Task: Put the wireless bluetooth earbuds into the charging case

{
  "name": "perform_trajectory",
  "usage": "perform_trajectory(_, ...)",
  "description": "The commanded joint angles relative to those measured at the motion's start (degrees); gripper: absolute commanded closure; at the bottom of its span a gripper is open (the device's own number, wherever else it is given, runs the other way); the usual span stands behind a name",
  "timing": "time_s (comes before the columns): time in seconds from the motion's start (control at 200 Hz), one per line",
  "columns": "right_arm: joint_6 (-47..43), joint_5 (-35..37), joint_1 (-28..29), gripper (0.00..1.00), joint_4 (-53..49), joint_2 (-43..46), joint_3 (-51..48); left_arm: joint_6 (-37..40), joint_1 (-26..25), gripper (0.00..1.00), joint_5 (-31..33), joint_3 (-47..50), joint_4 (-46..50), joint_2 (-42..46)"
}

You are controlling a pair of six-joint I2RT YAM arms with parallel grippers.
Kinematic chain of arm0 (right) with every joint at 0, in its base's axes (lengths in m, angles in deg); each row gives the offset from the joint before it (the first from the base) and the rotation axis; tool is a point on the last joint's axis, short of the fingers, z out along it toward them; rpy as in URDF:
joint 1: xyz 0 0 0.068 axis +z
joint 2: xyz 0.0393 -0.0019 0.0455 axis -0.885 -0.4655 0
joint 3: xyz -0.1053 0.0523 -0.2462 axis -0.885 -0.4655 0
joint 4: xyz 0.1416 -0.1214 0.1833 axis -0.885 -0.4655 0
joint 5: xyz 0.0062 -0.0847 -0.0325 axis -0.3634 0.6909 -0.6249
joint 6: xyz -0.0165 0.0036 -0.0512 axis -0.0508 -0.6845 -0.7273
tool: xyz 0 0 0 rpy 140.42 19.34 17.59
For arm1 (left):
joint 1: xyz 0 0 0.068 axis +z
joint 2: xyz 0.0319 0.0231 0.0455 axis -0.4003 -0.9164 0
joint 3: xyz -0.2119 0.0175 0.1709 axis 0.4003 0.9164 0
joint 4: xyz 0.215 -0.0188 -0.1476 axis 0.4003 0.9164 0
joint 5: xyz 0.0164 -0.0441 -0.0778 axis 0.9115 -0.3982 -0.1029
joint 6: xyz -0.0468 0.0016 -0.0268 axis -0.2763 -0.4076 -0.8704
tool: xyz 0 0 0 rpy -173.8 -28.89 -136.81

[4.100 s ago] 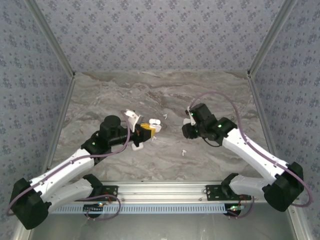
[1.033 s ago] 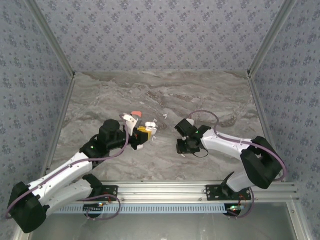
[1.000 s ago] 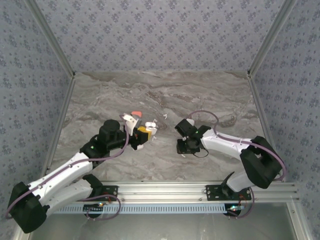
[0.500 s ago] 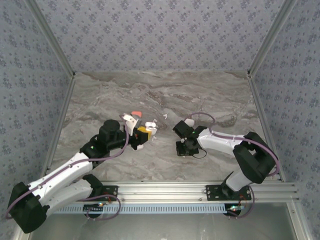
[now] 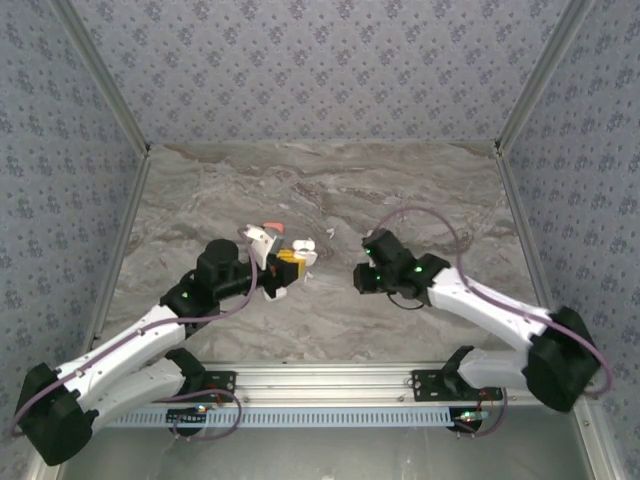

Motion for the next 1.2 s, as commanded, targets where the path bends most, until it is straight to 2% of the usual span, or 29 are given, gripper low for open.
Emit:
perform_trajectory(0.0, 0.2, 4.1, -1.0, 0.80, 7.3, 6.8, 0.4, -0.4, -1.2, 1.00, -0.4, -0.1, -9.2, -1.3)
perform_trajectory(0.12, 0.3, 4.2, -1.6, 0.80, 14.5, 12.5, 0.0, 1.9, -2.6, 1.00, -0.2, -0.7, -13.2, -4.0)
perform_trajectory(0.325, 0.3, 2.4, -1.7, 0.80, 24.6, 17.3, -1.0, 6.2, -5.7, 1.00, 0.4, -0.8, -22.0, -10.1)
perform_trajectory(0.475, -0.5, 1.7, -1.7, 0.80, 29.8, 19.1, -2.0, 9.1, -9.0, 1.00, 4.0, -0.8, -29.2, -14.1)
perform_trajectory(0.74, 0.3, 2.0, -2.3, 0.79, 32.6, 21.8, -3.2, 11.7, -12.4, 1.00, 8.4, -3.3, -35.0, -19.0)
perform_trajectory(0.939, 6.3, -2.5, -4.7, 0.79, 33.5, 21.8, -3.9, 12.2, -13.0, 1.00, 11.4, -3.3, -39.9, -20.2)
perform_trajectory(1.199, 12.7, -8.1, -5.1, 0.79, 37.7, 18.9, -4.8, 12.4, -13.7, 1.00, 11.3, -4.2, -42.0, -21.4)
